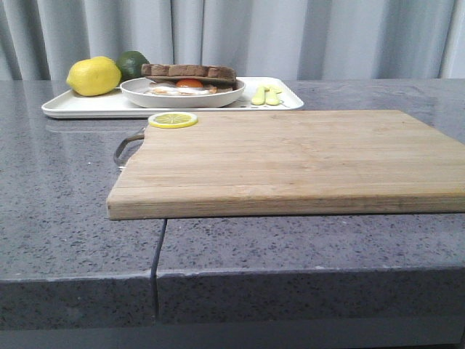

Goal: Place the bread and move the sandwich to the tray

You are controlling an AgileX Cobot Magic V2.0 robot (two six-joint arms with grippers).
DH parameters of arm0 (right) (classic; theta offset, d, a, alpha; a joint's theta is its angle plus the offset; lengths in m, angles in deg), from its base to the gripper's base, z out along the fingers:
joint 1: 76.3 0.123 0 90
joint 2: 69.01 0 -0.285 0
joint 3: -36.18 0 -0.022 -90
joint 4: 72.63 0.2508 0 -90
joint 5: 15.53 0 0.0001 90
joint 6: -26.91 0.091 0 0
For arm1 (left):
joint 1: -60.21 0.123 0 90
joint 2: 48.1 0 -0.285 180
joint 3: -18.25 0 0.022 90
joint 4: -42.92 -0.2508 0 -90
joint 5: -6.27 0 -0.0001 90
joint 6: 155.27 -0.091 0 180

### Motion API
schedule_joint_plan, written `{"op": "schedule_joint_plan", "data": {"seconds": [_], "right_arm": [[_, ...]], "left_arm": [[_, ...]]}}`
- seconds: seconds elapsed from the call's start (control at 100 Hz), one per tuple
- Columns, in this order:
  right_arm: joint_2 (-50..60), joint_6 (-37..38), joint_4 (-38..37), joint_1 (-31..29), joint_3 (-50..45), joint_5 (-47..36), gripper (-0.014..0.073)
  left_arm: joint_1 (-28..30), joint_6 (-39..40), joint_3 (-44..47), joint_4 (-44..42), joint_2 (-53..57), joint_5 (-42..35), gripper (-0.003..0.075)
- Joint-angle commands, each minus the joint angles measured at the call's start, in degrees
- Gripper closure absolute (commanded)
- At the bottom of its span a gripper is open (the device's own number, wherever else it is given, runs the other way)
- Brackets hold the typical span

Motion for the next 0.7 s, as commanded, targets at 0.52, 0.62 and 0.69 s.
{"op": "schedule_joint_plan", "data": {"seconds": [0.52,0.62,0.69], "right_arm": [[-0.26,0.25,-0.68,-0.34,1.51,-4.17,0.0661],[-0.26,0.25,-0.68,-0.34,1.51,-4.17,0.0661],[-0.26,0.25,-0.68,-0.34,1.51,-4.26,0.0661]], "left_arm": [[22.68,-17.15,16.37,10.83,25.62,-4.0,0.074],[25.07,-17.15,18.88,10.83,25.79,-4.18,0.074],[25.95,-17.15,20.14,10.83,25.79,-4.29,0.074]]}}
